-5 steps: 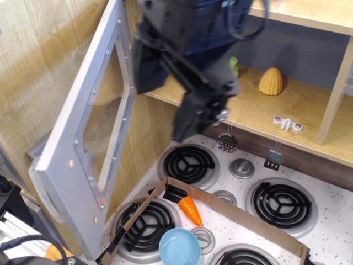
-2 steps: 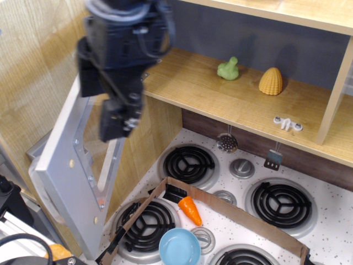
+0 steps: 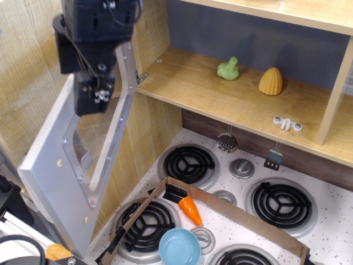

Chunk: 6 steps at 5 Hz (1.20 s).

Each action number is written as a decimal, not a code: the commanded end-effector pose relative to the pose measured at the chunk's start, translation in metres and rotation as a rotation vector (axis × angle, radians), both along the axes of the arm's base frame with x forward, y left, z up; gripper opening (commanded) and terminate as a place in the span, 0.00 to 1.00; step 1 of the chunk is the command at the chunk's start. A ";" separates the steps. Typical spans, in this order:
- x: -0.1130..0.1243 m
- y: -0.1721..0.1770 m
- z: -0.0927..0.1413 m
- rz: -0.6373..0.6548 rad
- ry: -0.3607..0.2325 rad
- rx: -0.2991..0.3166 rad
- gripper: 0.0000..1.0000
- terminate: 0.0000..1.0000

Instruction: Close microwave

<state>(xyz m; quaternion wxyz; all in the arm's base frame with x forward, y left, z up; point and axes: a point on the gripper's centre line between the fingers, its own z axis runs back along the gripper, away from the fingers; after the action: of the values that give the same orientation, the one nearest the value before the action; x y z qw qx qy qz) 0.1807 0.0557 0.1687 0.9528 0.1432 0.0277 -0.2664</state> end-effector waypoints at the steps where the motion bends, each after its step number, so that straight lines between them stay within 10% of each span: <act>1: 0.009 0.009 0.016 -0.029 -0.032 0.029 1.00 0.00; 6: 0.009 0.046 0.005 -0.046 -0.054 0.012 1.00 0.00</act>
<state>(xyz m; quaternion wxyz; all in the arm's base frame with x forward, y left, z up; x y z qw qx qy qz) 0.1846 0.1040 0.1667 0.9481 0.1484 0.0039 -0.2812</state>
